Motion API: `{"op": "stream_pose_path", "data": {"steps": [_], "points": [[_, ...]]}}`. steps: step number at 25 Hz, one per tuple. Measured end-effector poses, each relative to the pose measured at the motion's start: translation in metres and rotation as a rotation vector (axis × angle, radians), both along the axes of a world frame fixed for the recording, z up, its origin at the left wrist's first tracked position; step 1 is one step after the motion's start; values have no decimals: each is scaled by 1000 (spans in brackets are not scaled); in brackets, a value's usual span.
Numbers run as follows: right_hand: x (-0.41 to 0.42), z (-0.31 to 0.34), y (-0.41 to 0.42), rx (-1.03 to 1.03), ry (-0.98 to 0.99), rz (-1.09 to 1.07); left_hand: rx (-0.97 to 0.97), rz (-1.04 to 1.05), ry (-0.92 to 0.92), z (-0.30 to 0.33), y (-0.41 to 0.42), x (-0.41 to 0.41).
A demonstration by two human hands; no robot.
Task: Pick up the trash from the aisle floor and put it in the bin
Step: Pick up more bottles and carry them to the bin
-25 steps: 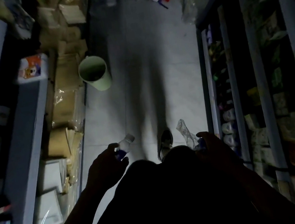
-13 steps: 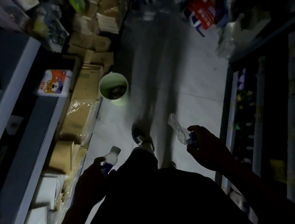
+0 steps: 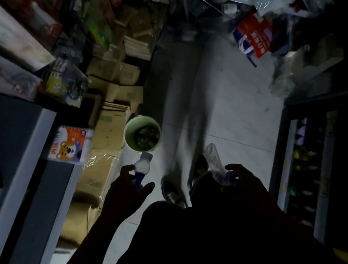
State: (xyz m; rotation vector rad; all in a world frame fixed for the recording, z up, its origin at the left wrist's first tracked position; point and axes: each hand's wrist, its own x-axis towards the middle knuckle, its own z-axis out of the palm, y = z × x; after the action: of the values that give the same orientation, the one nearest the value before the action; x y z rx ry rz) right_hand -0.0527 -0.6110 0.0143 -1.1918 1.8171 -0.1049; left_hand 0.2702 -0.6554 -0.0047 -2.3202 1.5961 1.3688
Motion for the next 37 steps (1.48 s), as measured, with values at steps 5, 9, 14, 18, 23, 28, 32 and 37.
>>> {"op": "stream_pose_path", "data": {"steps": [5,9,14,18,23,28,32,37], "points": [[16,-38,-139,144,-126,90,168,294,173,-37,-89,-15],[42,-79,-236,248,-134,226,223,549,195,-72,-140,-19],[88,-159,-292,296,-95,397,287,649,162,-138,-182,-11],[126,-277,-294,289,-95,293,303,581,51,-248,-205,3],[188,-425,-301,272,-55,256,345,651,39,-414,-219,22],[221,-522,-296,277,-73,359,317,652,34,-512,-208,44],[202,-489,-283,345,3,455,354,522,37,-472,-198,44],[156,-359,-276,445,114,736,362,377,27,-352,-163,34]]}}
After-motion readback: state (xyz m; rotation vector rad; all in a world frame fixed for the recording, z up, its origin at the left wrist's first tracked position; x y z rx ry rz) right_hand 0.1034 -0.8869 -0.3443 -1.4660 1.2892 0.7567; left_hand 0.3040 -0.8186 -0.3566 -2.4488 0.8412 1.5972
